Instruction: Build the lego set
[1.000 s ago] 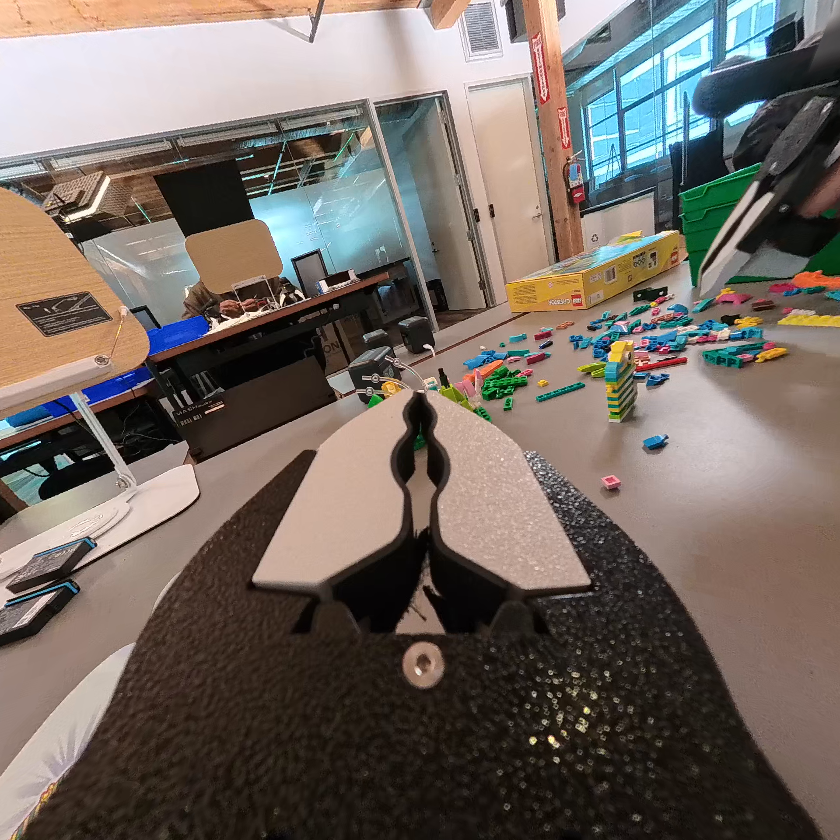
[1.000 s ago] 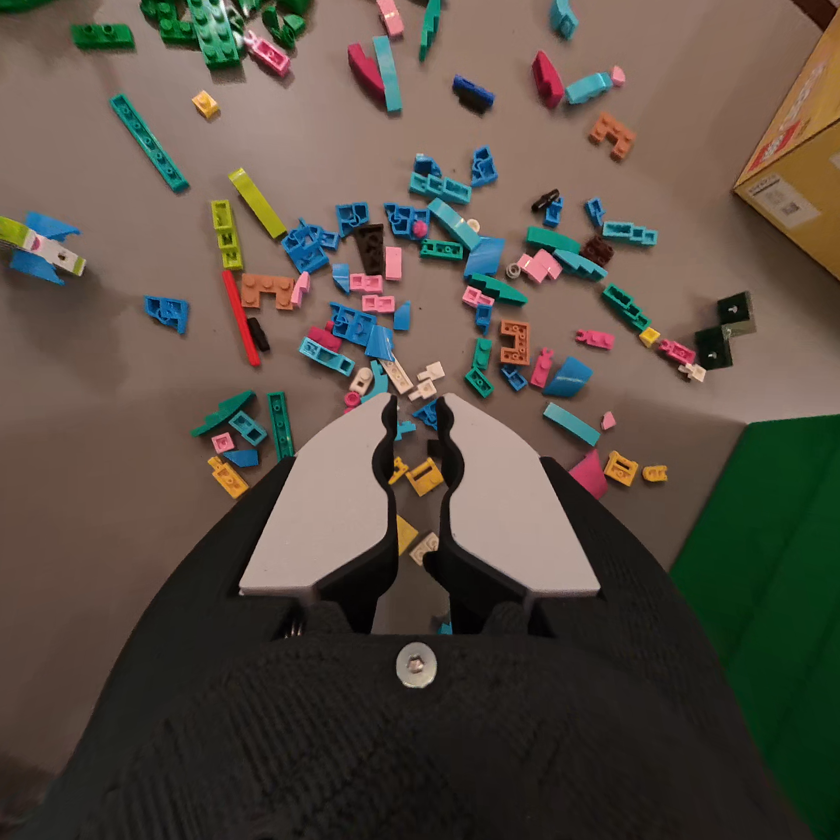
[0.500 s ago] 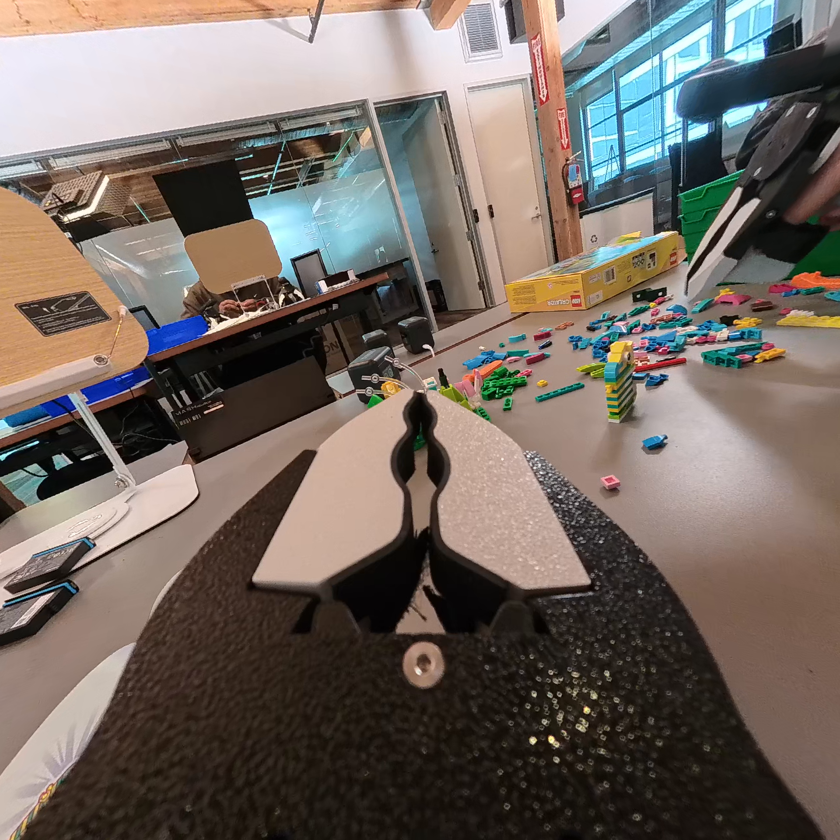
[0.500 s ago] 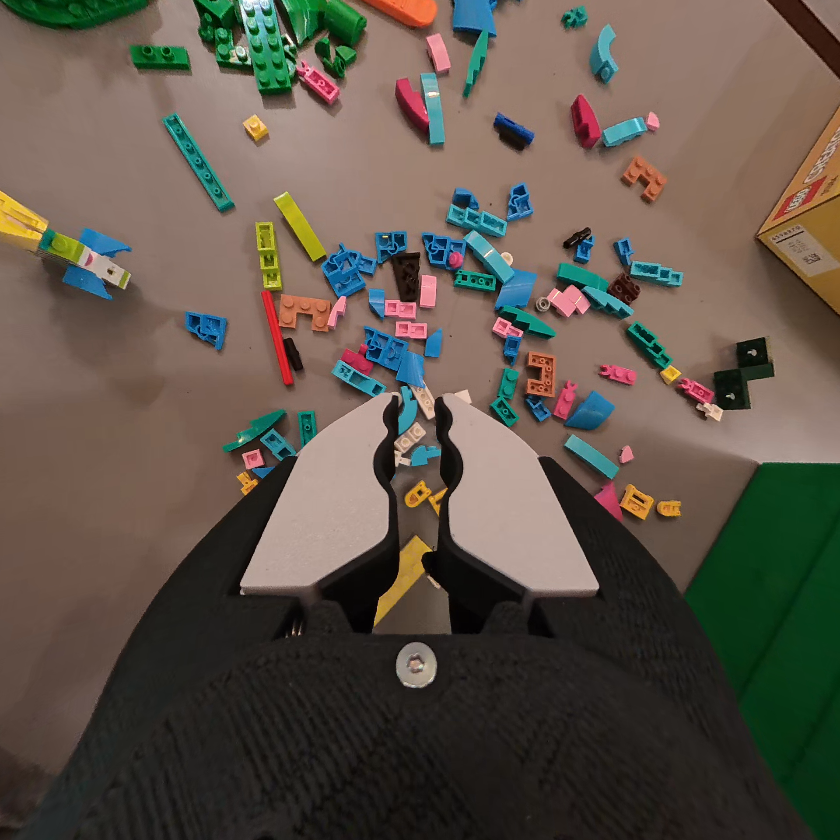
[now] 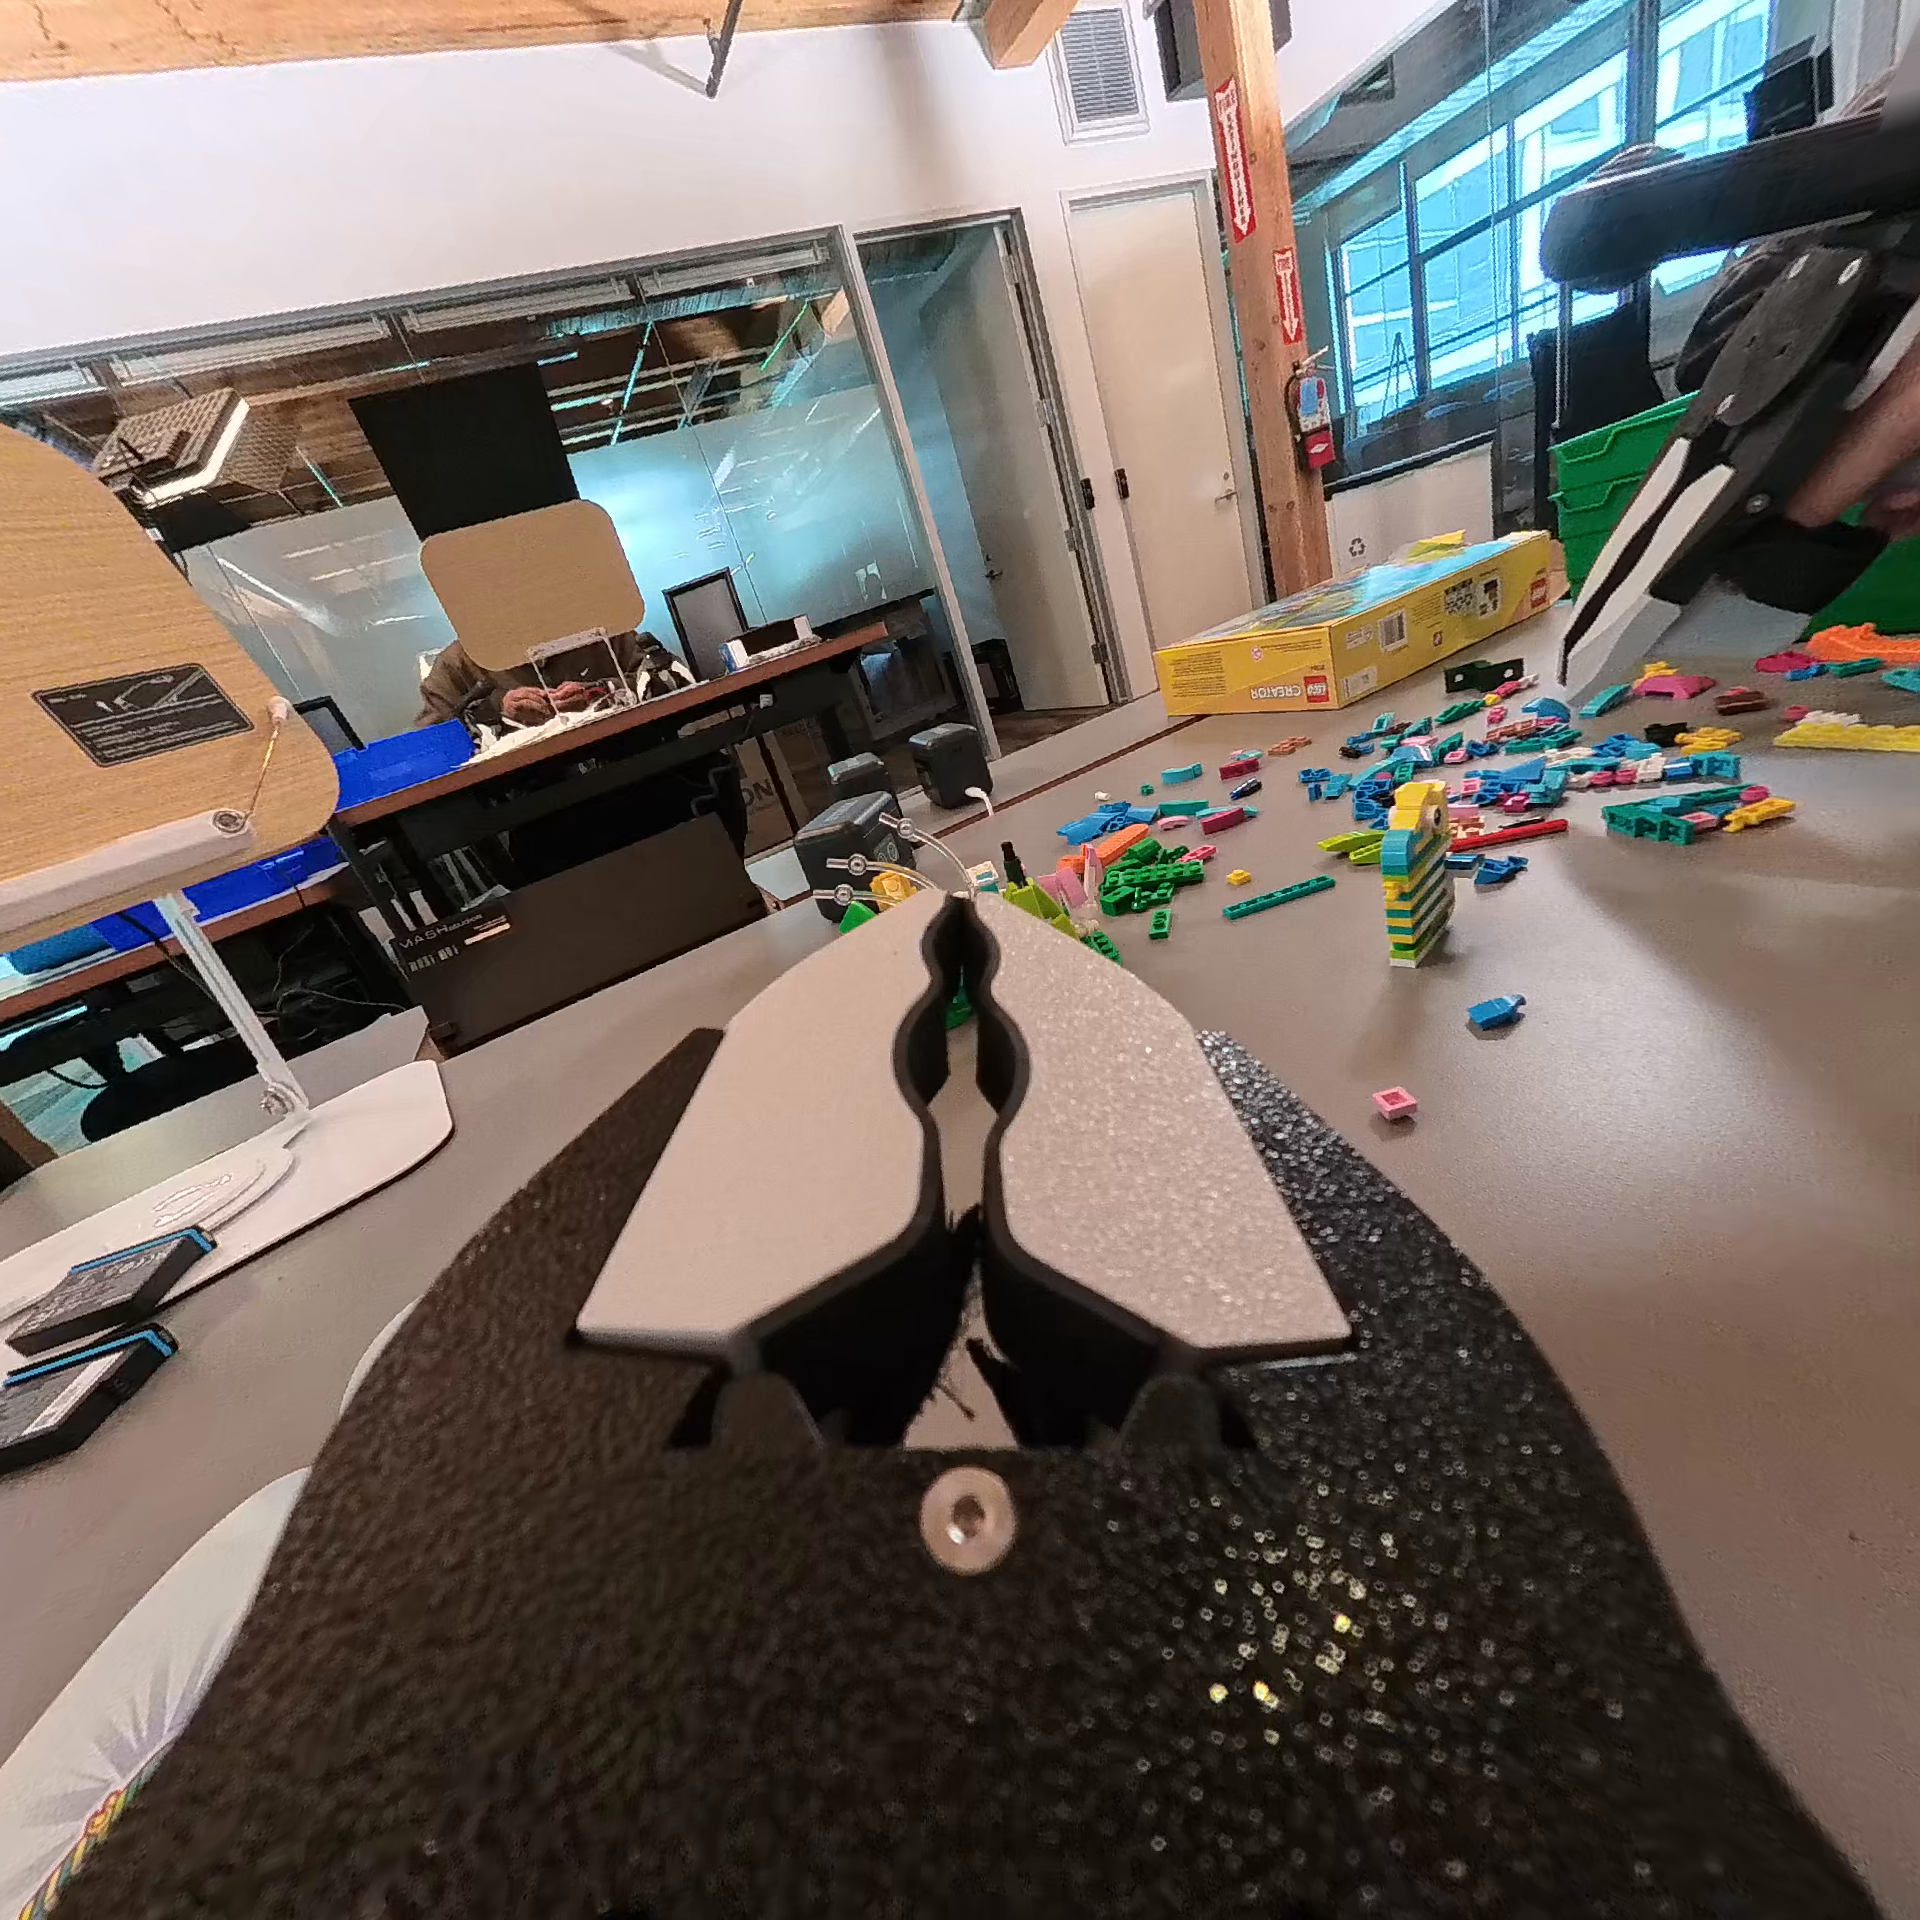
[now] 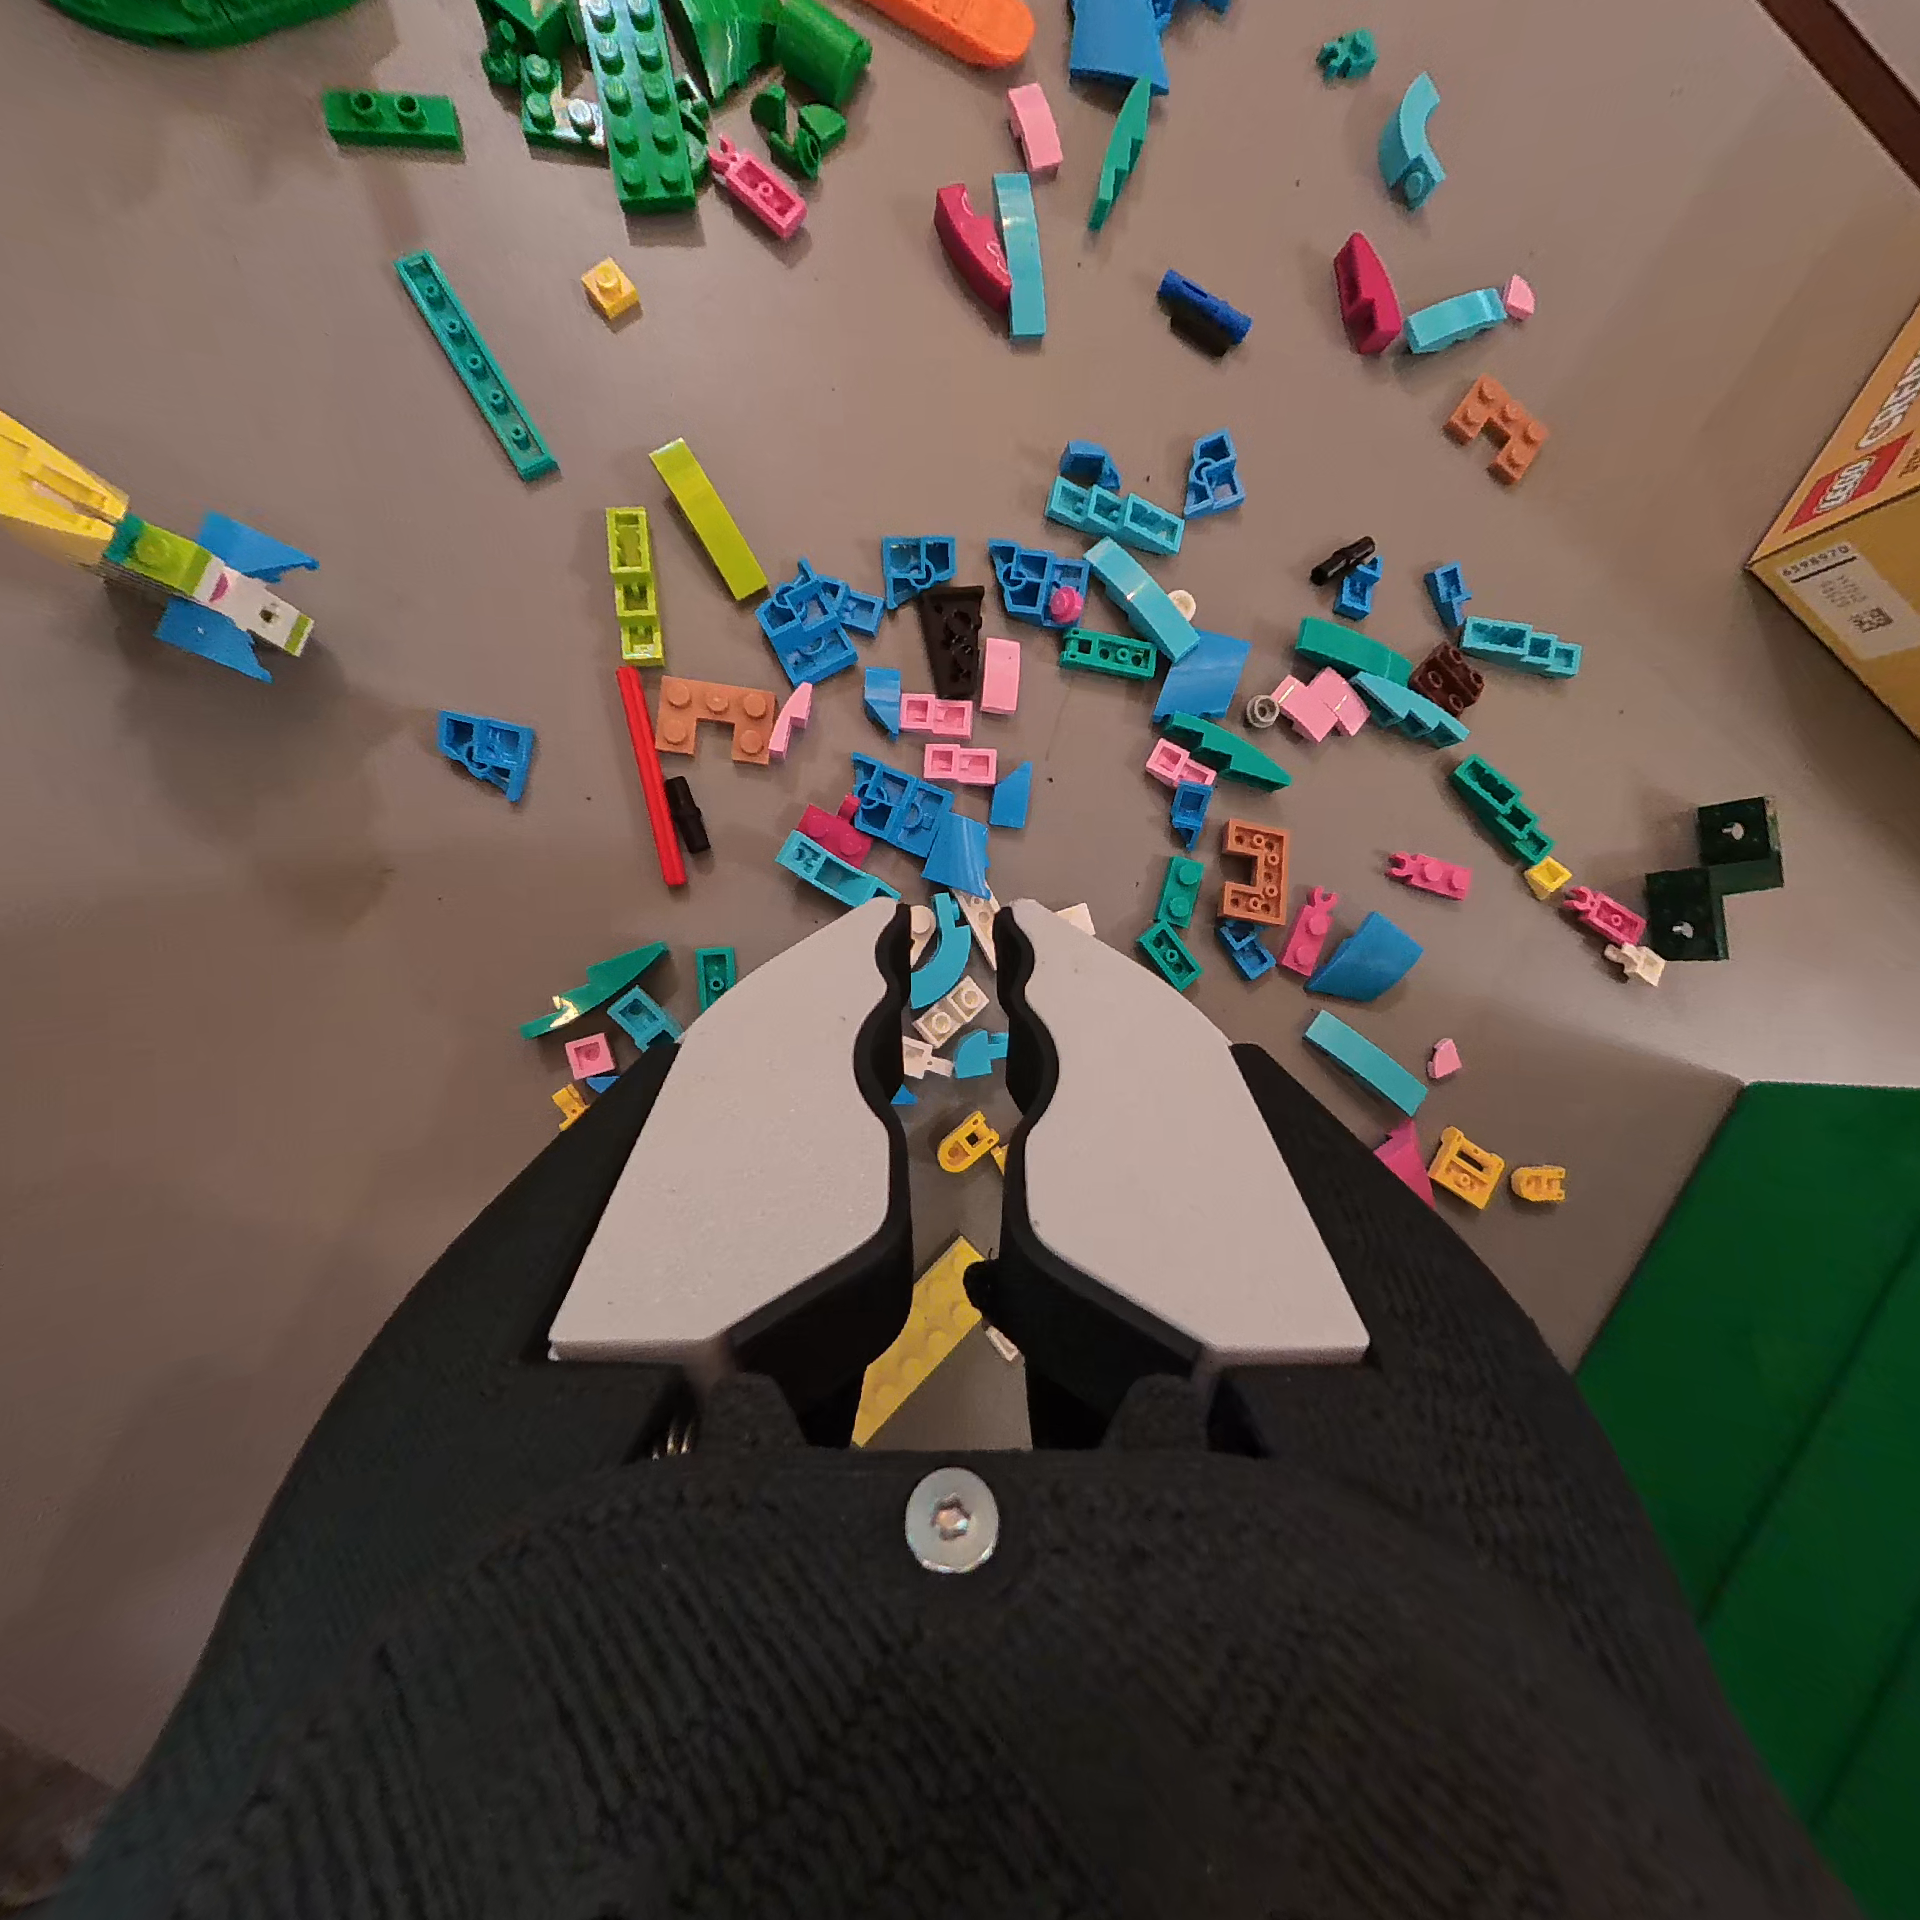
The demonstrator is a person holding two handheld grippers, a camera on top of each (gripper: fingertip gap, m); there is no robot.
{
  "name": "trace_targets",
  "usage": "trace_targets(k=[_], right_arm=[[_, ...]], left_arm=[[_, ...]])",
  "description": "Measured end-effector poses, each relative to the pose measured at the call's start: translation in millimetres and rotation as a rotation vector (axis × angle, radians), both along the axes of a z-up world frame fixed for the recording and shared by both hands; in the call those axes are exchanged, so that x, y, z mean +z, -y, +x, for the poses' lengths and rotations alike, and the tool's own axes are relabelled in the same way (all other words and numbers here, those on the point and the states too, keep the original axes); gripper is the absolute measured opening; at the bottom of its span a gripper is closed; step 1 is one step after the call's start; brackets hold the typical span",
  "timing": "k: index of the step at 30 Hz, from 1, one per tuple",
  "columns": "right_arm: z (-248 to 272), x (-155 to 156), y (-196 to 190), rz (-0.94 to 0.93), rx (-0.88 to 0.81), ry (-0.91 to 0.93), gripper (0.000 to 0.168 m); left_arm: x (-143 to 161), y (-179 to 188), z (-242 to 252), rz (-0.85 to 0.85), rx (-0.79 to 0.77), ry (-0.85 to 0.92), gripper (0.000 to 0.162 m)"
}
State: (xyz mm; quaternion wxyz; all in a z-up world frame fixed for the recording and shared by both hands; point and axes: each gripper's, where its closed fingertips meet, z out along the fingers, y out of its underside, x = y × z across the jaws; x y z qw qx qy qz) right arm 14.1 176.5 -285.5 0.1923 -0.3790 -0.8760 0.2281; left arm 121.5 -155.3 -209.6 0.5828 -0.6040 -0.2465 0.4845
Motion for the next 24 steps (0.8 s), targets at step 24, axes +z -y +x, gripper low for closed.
trace_targets(k=[24], right_arm=[[-103, 35, 193, 0.02, 0.764, -0.222, 0.0]], left_arm=[[0, 2, -3, 0.004, -0.011, 0.009, 0.0]])
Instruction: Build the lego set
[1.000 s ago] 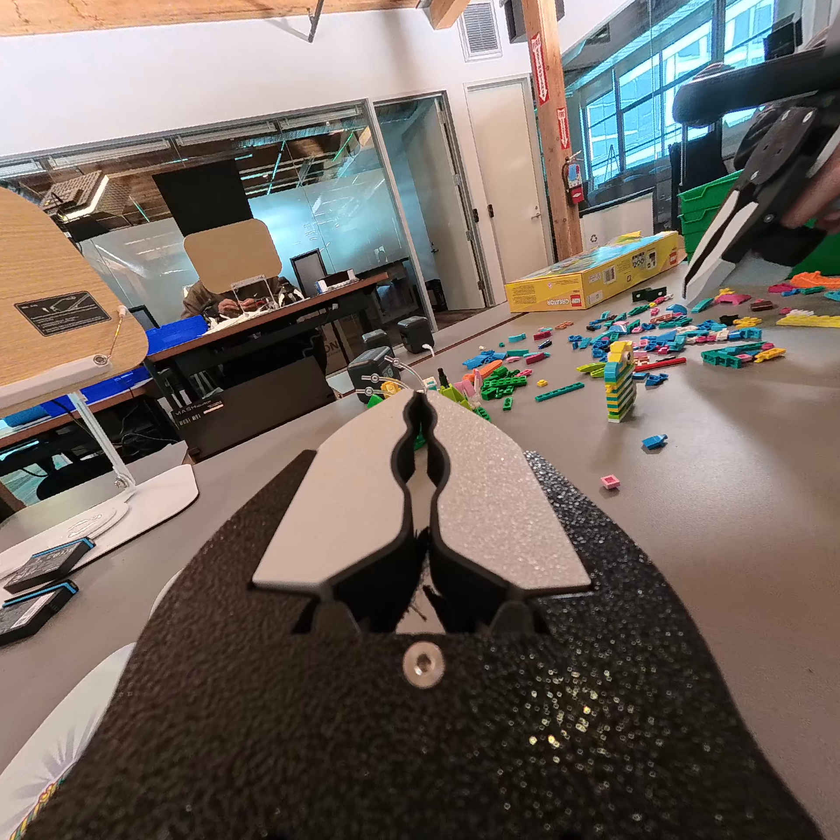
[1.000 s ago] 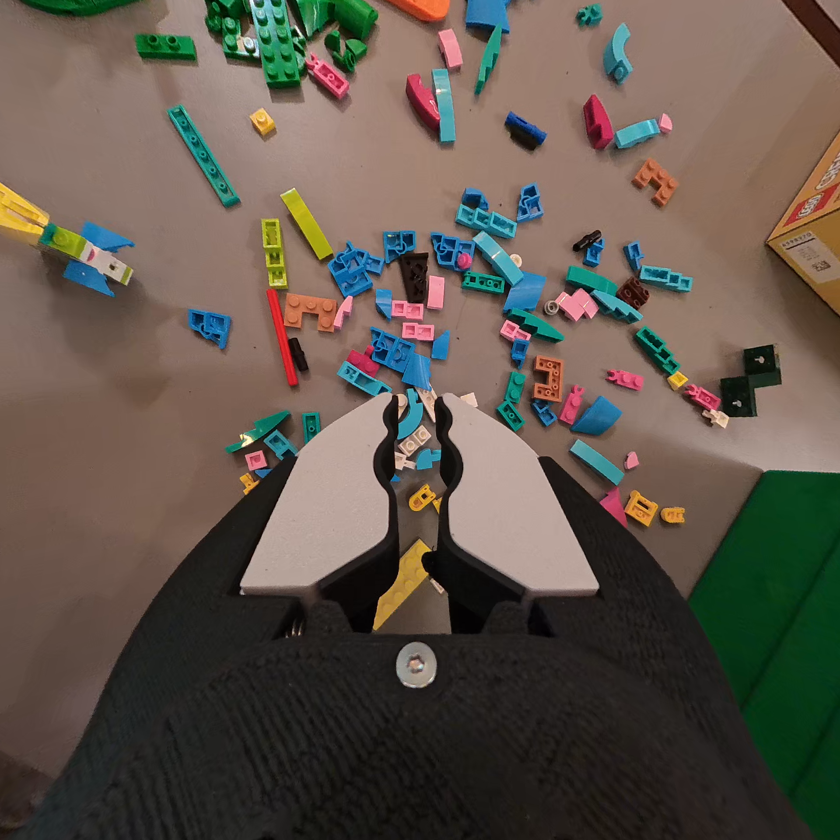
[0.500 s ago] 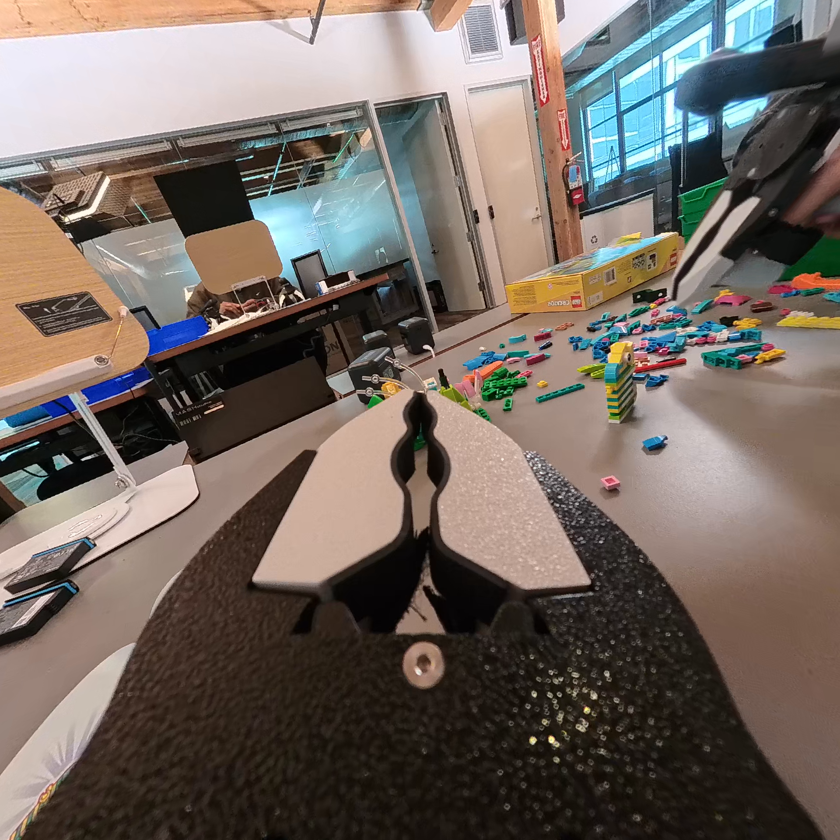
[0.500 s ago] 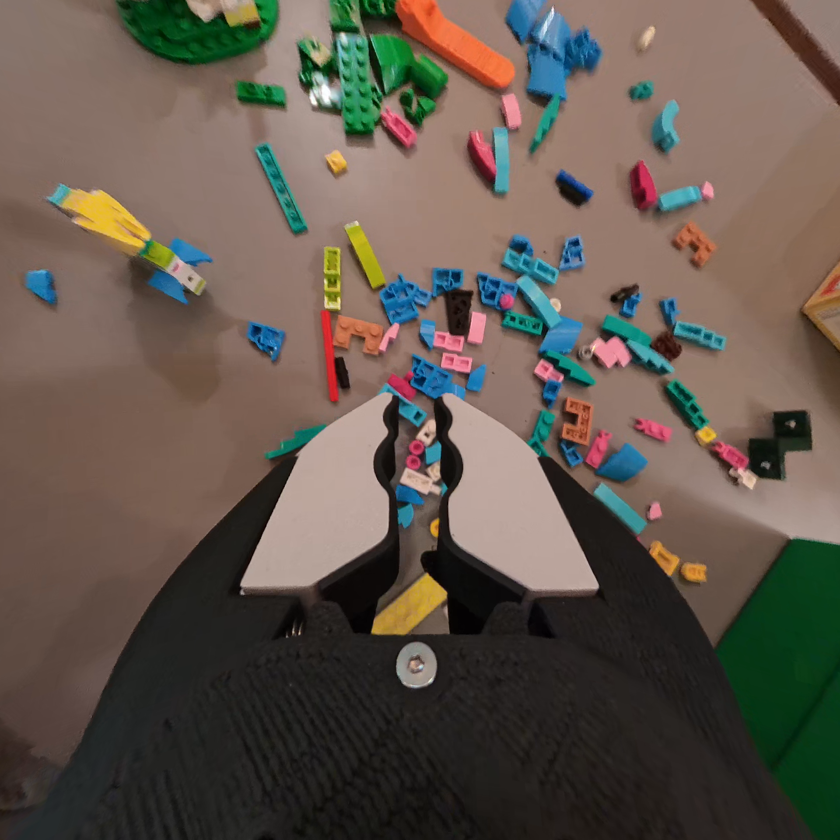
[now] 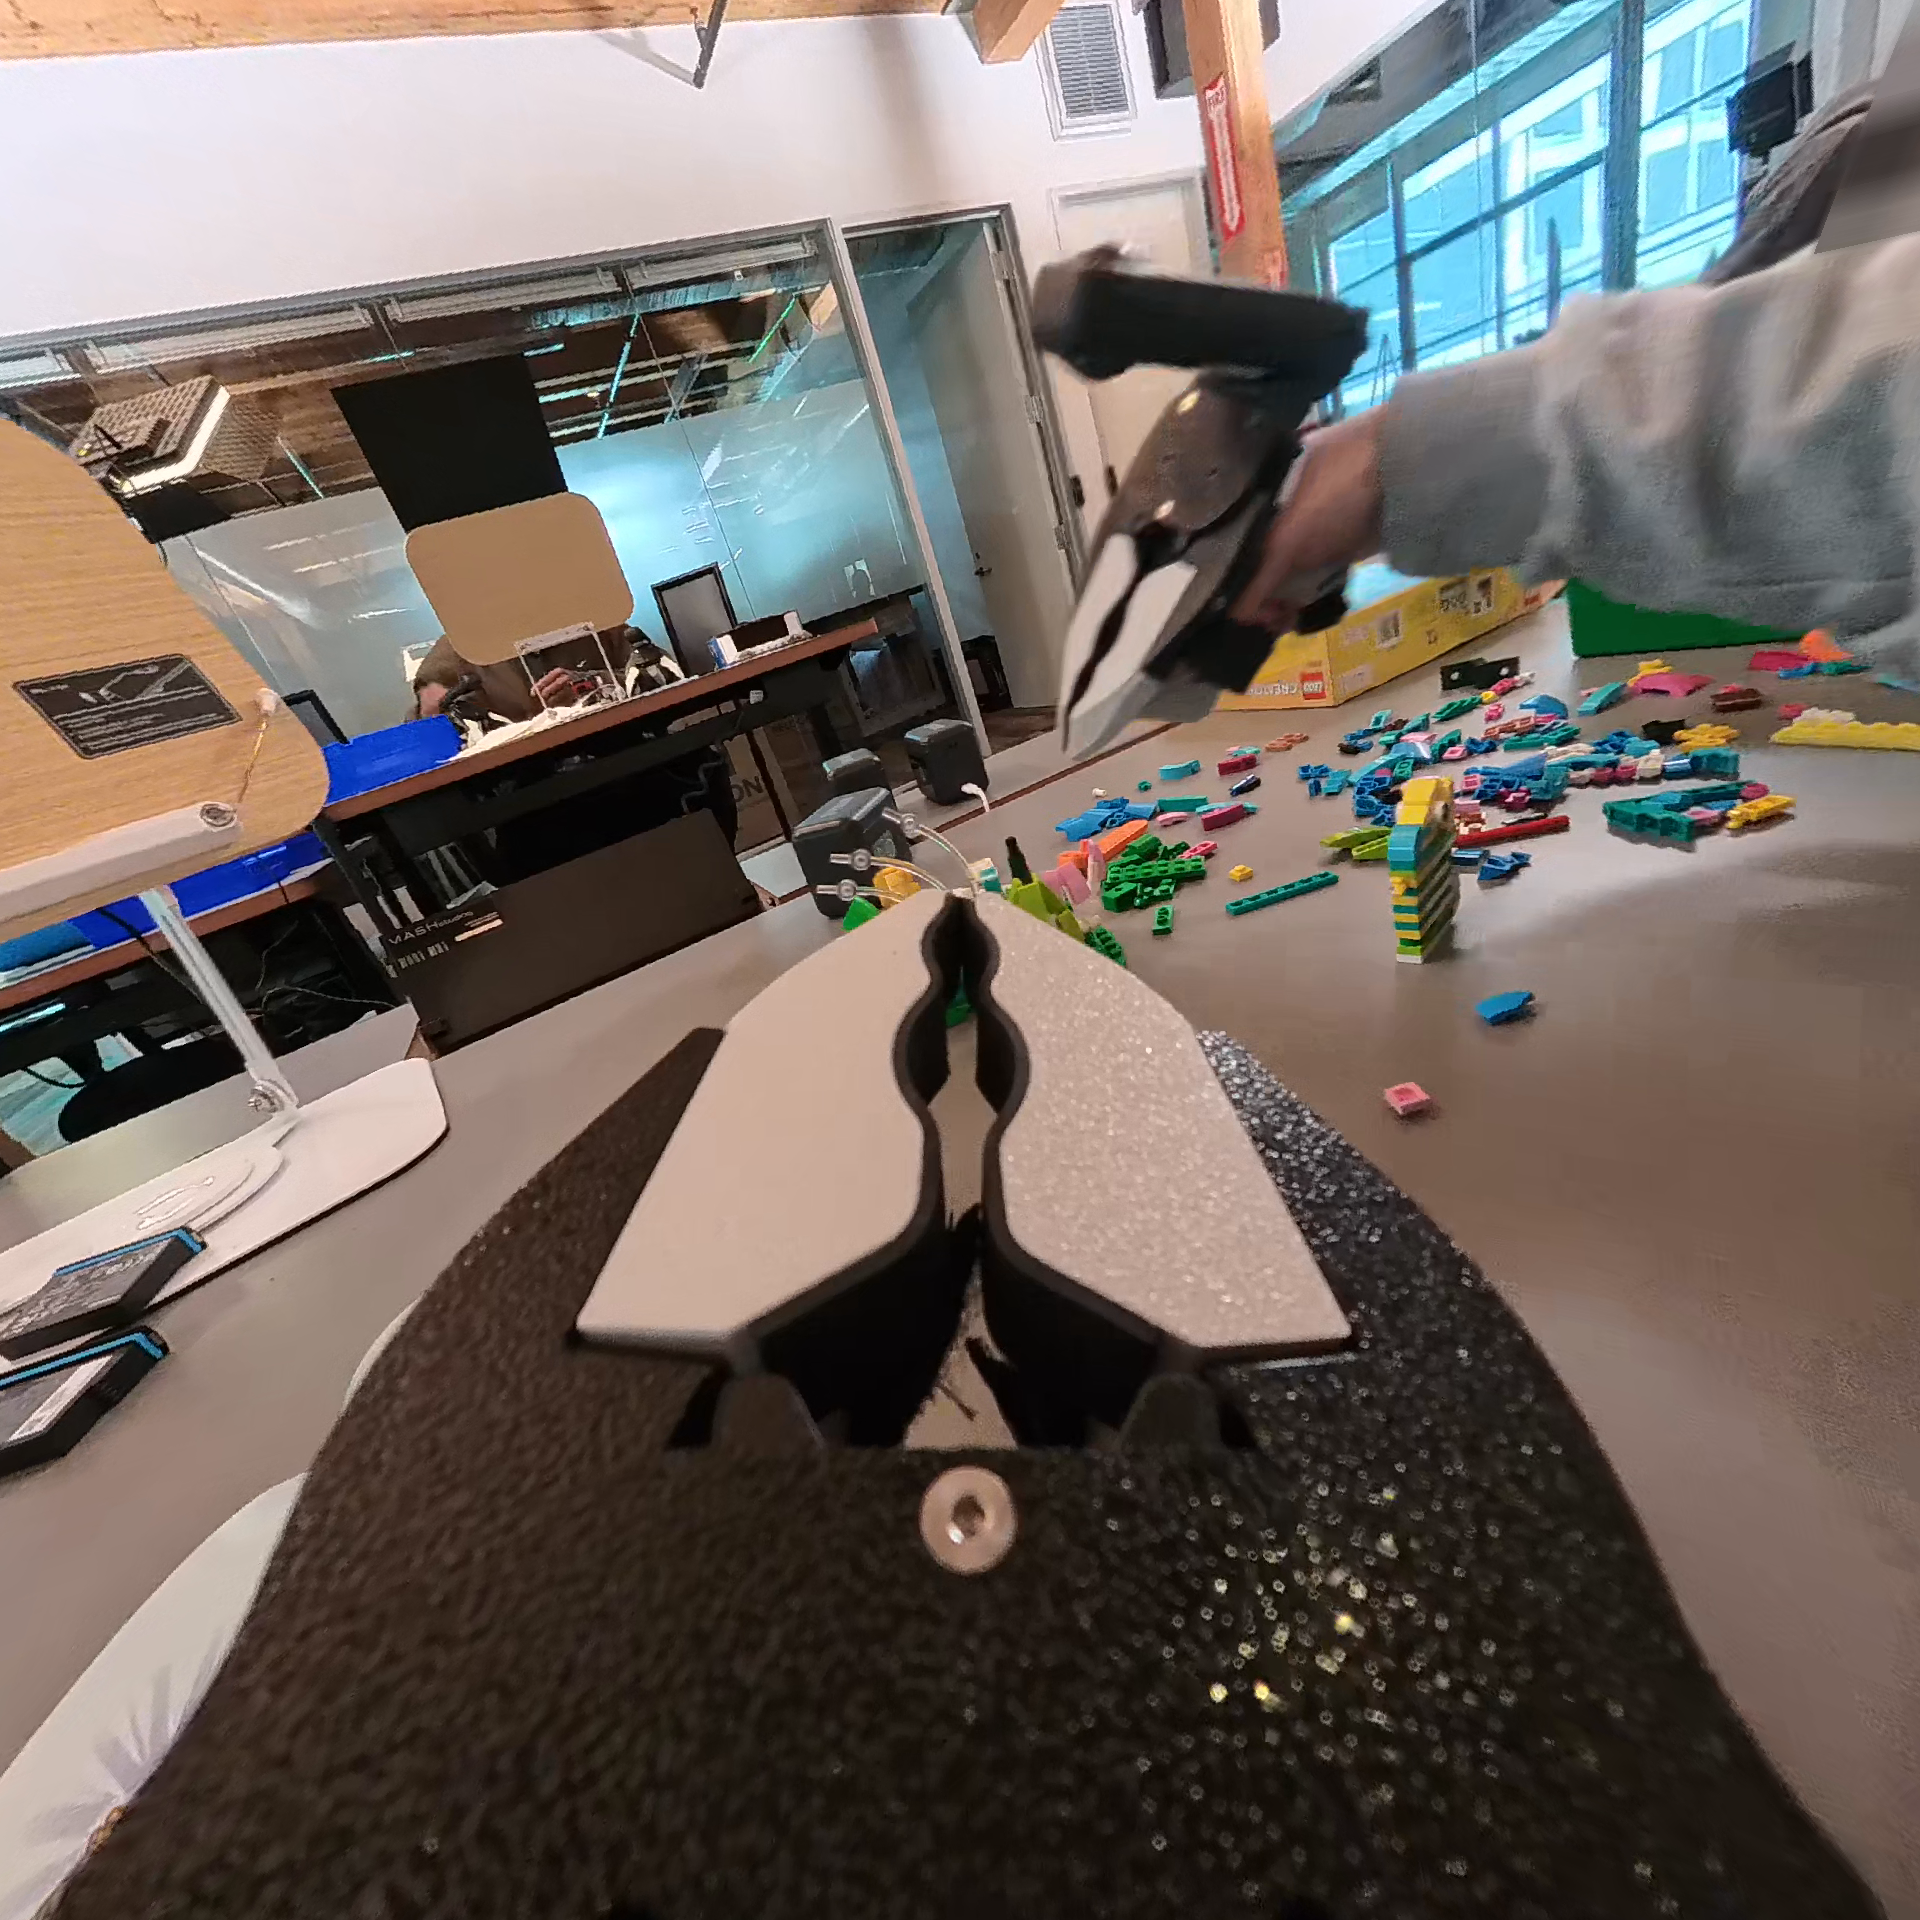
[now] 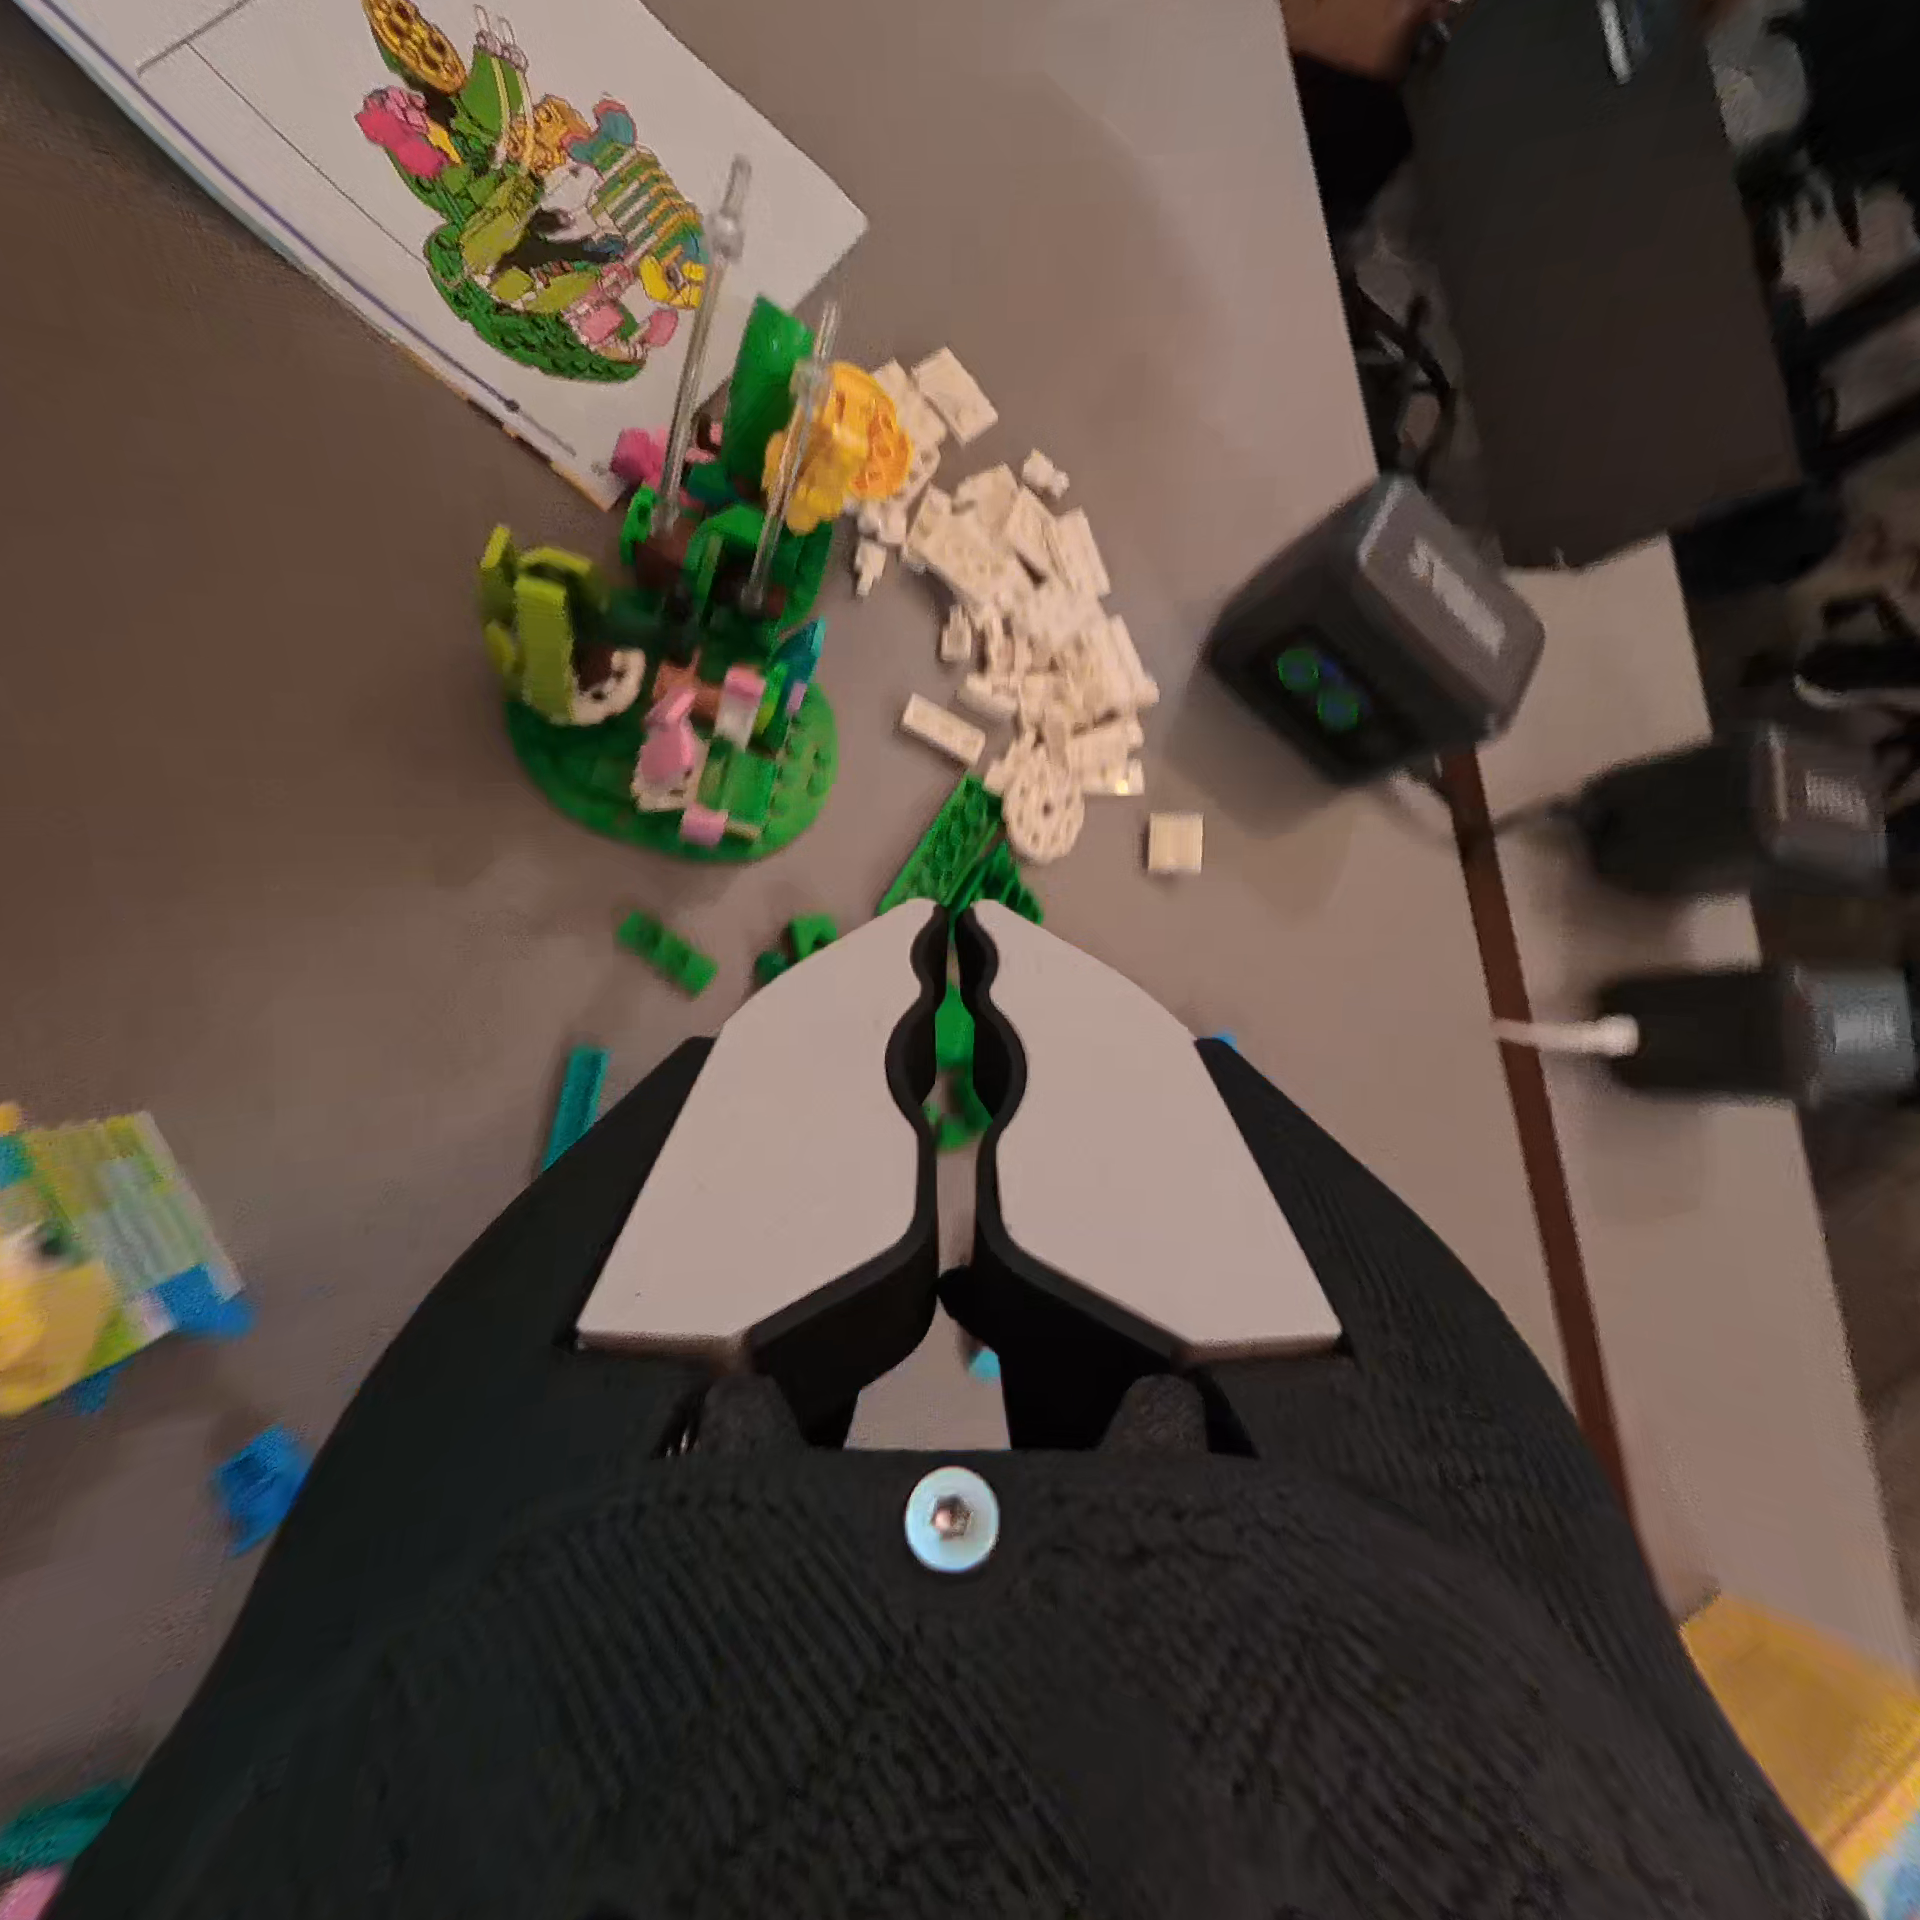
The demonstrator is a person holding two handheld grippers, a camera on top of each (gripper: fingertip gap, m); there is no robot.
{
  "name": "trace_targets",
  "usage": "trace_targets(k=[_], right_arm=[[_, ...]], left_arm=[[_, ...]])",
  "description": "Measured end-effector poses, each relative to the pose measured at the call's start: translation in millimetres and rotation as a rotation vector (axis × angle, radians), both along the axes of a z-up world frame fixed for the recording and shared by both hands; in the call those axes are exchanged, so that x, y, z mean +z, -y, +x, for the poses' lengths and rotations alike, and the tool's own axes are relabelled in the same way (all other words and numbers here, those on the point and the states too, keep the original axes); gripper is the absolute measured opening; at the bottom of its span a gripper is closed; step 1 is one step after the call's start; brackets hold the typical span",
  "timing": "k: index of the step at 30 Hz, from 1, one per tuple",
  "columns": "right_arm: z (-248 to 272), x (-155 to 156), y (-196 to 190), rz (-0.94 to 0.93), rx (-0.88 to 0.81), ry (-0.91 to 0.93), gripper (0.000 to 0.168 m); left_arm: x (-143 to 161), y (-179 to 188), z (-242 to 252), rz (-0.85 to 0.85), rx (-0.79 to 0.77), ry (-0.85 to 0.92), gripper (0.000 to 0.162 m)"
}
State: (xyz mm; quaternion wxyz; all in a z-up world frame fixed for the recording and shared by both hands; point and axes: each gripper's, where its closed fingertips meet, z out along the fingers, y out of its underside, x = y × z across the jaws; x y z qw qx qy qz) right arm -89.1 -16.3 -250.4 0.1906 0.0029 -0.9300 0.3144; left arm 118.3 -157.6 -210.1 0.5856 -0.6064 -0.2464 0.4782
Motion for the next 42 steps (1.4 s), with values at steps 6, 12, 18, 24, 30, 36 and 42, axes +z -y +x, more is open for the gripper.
trace_targets(k=[6, 12, 18, 24, 30, 36, 42], right_arm=[[-36, -17, 63, 0.136, 0.228, 0.02, 0.009], [-56, -37, 106, 0.272, 0.335, 0.049, 0.009], [-58, -50, 132, 0.36, 0.382, 0.129, 0.009], [-46, -60, 148, 0.403, 0.408, 0.27, 0.021], [-43, -68, 144, 0.513, 0.407, 0.329, 0.016], [-67, -60, 134, 0.544, 0.324, 0.169, 0.012], [-79, -53, 77, 0.631, 0.197, 0.185, 0.011]], left_arm=[[2, 5, -2, 0.045, -0.011, 0.009, 0.0], [1, 4, -3, 0.038, -0.015, 0.014, 0.0], [0, 0, -2, 0.019, -0.024, 0.01, 0.0], [0, 0, -2, 0.027, -0.031, 0.011, 0.0], [0, 0, -2, 0.033, -0.04, 0.013, 0.0], [1, 0, -2, 0.045, -0.044, 0.012, 0.0], [0, -1, -3, 0.039, -0.043, 0.014, 0.0]])
